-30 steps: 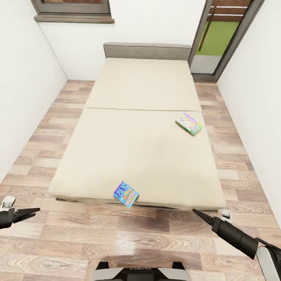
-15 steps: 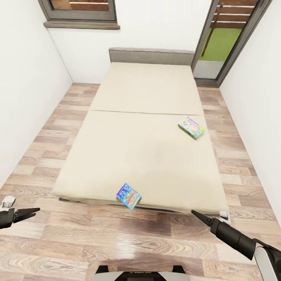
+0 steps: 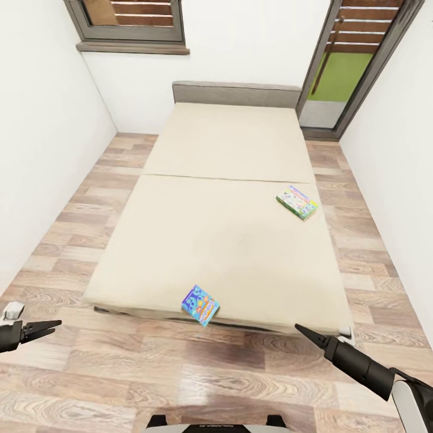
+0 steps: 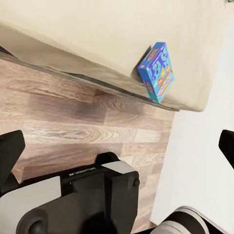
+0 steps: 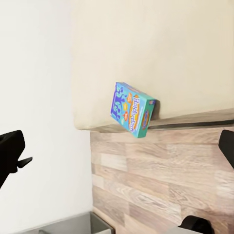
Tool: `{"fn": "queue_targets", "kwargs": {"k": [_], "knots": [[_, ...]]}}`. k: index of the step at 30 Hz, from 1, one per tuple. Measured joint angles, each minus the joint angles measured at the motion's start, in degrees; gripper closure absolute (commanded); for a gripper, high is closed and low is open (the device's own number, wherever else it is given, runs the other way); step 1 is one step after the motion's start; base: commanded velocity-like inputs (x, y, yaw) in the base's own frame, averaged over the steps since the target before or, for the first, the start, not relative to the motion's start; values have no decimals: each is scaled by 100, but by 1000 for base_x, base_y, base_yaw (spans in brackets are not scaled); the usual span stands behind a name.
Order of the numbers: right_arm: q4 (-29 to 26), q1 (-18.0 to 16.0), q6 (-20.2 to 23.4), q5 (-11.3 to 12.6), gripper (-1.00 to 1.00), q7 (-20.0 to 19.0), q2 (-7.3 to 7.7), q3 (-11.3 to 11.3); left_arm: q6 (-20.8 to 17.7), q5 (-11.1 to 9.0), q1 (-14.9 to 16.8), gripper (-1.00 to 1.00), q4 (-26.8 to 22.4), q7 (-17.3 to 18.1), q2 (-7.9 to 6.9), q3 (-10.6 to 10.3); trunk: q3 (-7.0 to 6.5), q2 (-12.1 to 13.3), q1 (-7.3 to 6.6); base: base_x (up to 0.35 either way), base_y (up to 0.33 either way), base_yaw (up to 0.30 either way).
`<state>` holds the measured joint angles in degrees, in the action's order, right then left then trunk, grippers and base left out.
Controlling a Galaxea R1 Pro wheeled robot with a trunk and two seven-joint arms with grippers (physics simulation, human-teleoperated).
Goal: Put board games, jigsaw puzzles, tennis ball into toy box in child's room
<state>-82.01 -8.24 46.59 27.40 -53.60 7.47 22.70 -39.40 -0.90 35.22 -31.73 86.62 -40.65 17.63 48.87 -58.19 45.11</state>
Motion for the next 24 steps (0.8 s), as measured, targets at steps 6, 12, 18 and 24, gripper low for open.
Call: {"fn": "queue_targets", "kwargs": {"k": [6,12,18,24], "knots": [[4,0,-12,7,-100,0,0,8,-1,-3,0,-100,0,0,0,-2,-57,0,0,0,0,6],[7,0,-13,12,-100,0,0,9,-2,-13,0,-100,0,0,0,-5,-114,0,0,0,0,2],[14,0,-14,15,-100,0,0,16,0,-16,0,-100,0,0,-1,-2,-172,0,0,0,0,0],[18,0,-13,14,-100,0,0,18,1,-21,0,-100,0,0,2,-5,-229,0,0,0,0,0]]}}
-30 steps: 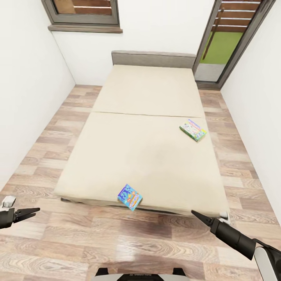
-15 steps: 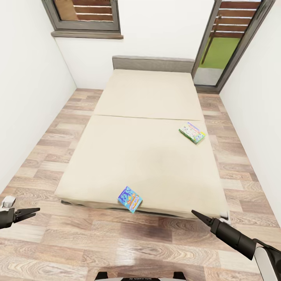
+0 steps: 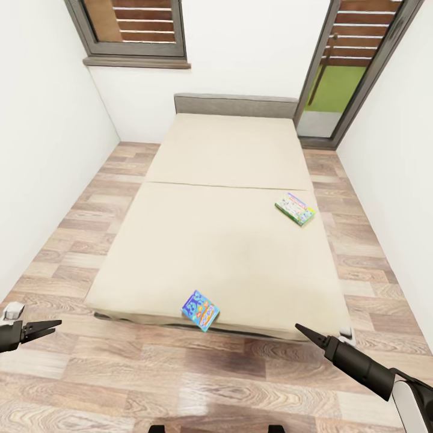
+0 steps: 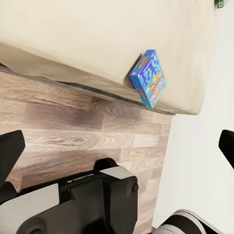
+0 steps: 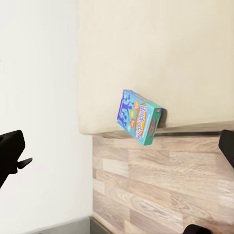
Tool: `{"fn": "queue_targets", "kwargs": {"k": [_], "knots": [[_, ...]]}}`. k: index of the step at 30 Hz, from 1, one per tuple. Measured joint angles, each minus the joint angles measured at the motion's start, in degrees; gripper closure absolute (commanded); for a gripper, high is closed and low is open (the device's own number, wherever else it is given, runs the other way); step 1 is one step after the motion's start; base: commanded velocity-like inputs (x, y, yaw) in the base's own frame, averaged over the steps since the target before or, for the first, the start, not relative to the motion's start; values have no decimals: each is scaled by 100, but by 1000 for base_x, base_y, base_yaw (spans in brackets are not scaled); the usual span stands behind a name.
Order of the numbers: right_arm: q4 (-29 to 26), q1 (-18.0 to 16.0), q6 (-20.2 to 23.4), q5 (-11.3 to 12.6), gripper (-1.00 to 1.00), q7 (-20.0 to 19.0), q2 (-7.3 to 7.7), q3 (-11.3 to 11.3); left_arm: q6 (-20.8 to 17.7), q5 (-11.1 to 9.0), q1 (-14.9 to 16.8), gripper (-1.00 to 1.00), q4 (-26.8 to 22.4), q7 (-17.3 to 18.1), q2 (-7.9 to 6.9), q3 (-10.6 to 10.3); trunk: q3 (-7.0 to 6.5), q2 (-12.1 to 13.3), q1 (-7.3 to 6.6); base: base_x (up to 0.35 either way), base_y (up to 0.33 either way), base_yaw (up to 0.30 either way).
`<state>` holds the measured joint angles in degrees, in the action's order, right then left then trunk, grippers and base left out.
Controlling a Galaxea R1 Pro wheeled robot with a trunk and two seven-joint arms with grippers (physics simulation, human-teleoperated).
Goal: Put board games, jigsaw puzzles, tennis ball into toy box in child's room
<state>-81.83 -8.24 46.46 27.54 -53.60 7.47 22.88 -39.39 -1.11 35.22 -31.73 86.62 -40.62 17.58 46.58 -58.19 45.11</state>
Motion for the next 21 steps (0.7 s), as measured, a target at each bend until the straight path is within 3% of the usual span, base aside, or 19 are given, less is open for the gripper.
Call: {"fn": "queue_targets", "kwargs": {"k": [21], "knots": [[20,0,-4,-5,-100,4,0,-18,7,4,0,-100,0,-8,3,-2,-201,0,0,0,0,0]]}}
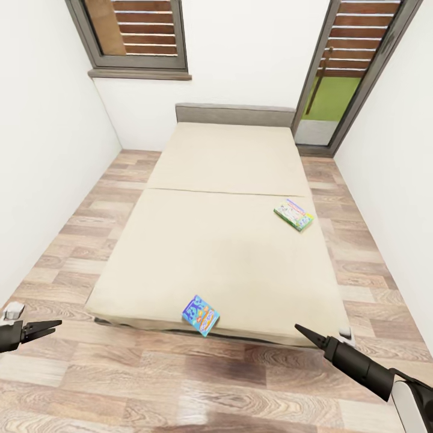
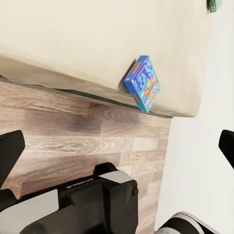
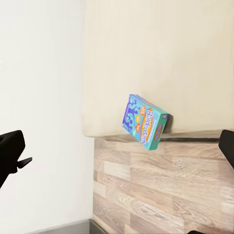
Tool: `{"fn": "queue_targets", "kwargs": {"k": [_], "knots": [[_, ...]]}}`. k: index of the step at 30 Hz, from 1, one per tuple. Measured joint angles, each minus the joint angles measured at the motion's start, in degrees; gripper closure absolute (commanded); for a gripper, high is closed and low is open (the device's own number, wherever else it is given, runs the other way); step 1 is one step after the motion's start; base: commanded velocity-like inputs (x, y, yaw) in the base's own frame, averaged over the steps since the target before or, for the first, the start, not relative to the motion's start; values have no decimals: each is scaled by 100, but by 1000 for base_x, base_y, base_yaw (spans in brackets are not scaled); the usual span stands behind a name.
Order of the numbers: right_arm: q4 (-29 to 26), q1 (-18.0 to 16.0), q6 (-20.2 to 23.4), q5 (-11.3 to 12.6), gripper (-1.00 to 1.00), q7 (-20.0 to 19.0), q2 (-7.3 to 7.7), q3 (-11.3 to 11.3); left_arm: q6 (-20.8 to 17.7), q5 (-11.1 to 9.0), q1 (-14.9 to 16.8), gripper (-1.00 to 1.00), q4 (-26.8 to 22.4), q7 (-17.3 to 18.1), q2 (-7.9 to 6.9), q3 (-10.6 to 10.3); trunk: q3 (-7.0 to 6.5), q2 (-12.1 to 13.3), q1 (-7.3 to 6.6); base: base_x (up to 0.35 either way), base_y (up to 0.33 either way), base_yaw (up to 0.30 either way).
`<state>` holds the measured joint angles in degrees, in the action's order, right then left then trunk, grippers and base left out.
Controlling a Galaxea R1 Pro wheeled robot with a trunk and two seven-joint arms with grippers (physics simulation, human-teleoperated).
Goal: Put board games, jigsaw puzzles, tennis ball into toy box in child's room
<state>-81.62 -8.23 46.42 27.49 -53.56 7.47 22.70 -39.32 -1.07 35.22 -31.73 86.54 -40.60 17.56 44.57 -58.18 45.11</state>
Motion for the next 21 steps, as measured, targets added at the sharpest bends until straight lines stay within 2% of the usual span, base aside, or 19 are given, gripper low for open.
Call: {"fn": "queue_targets", "kwargs": {"k": [21], "knots": [[247,0,-30,-18,-100,-4,0,8,10,8,0,-100,0,-1,16,-9,-201,0,0,0,0,0]]}}
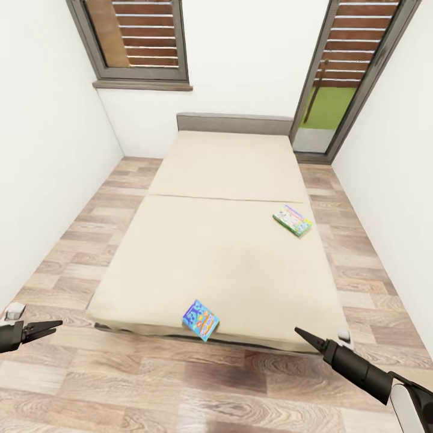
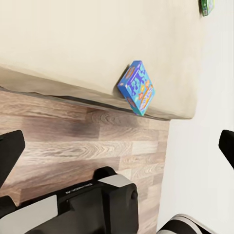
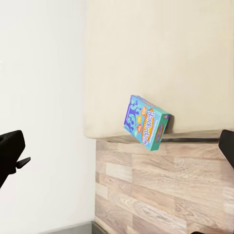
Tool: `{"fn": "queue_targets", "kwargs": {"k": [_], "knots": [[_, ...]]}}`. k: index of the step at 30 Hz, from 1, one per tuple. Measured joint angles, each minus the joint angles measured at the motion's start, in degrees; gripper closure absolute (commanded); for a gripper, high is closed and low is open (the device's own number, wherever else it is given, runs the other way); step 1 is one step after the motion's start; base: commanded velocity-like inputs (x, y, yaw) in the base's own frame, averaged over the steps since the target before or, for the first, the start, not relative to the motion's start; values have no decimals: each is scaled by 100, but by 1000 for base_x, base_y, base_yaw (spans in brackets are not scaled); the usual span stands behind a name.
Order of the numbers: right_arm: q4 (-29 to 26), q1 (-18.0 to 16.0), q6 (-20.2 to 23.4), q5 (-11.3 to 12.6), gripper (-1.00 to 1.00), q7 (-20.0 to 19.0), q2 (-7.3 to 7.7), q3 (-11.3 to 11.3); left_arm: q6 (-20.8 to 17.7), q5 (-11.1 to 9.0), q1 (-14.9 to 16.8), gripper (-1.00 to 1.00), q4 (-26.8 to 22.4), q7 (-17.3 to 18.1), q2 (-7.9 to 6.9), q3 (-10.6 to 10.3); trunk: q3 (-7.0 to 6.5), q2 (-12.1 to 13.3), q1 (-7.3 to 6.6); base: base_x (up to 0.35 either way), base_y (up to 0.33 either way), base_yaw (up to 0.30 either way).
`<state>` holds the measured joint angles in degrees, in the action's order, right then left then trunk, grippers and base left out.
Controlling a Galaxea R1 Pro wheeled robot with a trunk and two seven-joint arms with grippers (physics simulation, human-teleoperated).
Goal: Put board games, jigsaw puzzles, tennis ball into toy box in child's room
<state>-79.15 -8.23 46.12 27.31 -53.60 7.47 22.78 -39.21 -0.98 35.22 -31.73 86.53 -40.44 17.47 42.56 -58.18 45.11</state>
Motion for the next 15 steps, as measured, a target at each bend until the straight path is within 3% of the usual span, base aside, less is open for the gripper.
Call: {"fn": "queue_targets", "kwargs": {"k": [15], "knots": [[10,0,-1,2,-100,0,0,-6,0,1,1,-100,0,0,2,6,-143,0,0,0,0,-37]]}}
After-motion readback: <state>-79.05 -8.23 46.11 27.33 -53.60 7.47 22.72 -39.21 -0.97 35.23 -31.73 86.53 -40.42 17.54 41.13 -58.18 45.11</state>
